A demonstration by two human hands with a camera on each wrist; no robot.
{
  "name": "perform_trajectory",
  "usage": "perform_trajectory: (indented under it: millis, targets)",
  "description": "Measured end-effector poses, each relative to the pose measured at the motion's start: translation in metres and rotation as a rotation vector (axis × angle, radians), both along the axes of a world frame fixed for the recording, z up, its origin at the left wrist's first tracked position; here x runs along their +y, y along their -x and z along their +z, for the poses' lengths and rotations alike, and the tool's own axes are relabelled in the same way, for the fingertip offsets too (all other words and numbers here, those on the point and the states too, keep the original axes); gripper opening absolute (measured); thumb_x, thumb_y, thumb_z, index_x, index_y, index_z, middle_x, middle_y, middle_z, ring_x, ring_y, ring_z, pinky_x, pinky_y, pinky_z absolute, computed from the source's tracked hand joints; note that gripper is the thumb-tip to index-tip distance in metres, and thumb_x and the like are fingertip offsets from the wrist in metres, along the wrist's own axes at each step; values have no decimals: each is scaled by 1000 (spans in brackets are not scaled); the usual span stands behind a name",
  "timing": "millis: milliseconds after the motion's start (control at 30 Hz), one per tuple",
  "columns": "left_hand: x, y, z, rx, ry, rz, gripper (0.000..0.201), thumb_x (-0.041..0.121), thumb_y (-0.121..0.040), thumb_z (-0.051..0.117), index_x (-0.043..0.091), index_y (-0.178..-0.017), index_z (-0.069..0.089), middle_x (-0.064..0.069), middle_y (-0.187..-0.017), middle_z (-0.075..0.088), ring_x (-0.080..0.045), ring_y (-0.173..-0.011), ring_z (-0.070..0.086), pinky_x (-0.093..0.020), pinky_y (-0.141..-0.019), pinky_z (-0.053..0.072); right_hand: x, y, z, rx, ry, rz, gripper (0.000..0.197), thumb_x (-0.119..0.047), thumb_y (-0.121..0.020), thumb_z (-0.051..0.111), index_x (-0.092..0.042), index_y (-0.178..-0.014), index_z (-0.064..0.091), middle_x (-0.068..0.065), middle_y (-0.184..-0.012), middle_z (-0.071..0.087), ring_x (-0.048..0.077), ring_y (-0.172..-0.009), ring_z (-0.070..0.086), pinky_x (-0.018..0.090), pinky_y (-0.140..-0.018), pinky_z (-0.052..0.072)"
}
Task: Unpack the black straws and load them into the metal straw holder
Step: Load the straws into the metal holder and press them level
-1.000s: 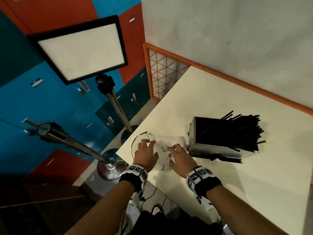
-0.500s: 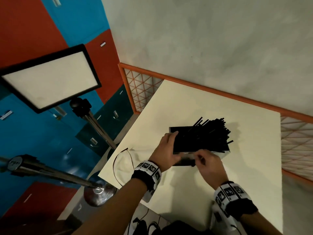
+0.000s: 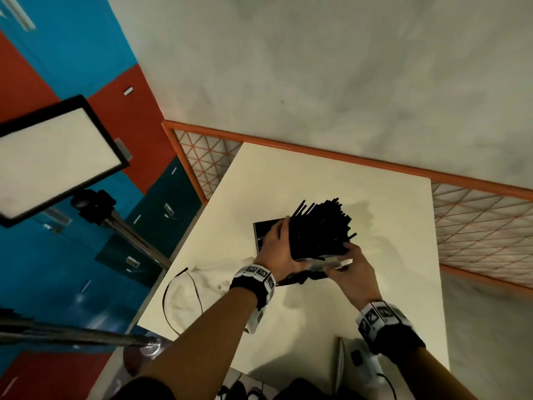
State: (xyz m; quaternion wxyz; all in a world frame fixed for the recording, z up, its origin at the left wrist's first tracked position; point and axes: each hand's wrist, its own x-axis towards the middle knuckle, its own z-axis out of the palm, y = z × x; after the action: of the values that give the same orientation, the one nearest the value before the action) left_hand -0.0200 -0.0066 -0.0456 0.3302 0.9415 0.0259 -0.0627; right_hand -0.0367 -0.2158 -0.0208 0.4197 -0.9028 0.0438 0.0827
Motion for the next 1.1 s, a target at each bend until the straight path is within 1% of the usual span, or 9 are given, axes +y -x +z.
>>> perform_trajectory:
  millis: [100,267,467,600,700,767,833,967,1100]
  targets:
    - [-1,-2,-5,23,8,30,138,79,-57,79,26,-157,0,-11,-161,21,-33,-146,29,-50,-117,35,9,-5,5,32,36,35,61,-19,-76,79,-10,-132,56,9,-126,61,30,-113,59,30,-90,47]
    - [-3,-4,-10,28,-11,39,141,88,-52,73,28,-157,1,-7,-159,29,-29,-143,35,-50,-114,39,23,-18,6,-43,77,143,57,-23,-69,84,-14,-121,62,3,-115,60,25,-101,61,25,-83,46]
    - [-1,-3,-5,8,71,22,129,69,-56,69,19,-159,10,-5,-155,34,-25,-139,40,-44,-110,43,34,-34,14,-11,33,224,52,-16,-72,81,-14,-119,57,3,-105,68,18,-91,62,18,-74,42]
    - [0,-1,-6,-22,86,18,111,47,-74,79,18,-159,14,-4,-153,36,-22,-138,40,-37,-111,42,38,-39,18,87,-44,279,63,-28,-72,83,-20,-124,50,0,-103,68,16,-87,64,19,-67,48]
    - [1,-1,-5,-43,84,25,100,28,-81,78,15,-158,16,-7,-154,35,-26,-138,42,-36,-111,42,44,-43,12,128,-84,286,65,-29,-74,83,-20,-127,46,0,-106,70,17,-94,68,31,-83,56]
    - [0,-1,-3,-42,91,27,96,24,-82,77,14,-158,18,-9,-153,36,-28,-138,43,-37,-110,43,48,-46,9,178,-154,246,56,-26,-77,80,-22,-123,49,1,-101,71,17,-88,71,40,-82,59]
    - [-2,-1,-2,-45,97,28,96,26,-81,78,15,-157,21,-8,-151,39,-28,-135,44,-39,-108,43,49,-50,4,205,-220,206,43,-25,-78,77,-25,-113,52,0,-97,72,18,-83,73,44,-78,61]
    - [-2,-2,-1,-50,114,40,97,36,-79,83,18,-155,25,-6,-149,41,-25,-133,43,-39,-108,43,43,-56,-5,175,-278,207,34,-31,-74,67,-30,-107,59,-4,-99,73,19,-88,73,46,-82,59]
    - [-6,-6,3,-100,134,56,93,48,-79,82,18,-152,32,-3,-146,44,-19,-133,41,-30,-113,37,39,-51,12,115,-357,128,22,-18,-85,61,-29,-103,64,-4,-93,75,19,-82,74,46,-78,60]
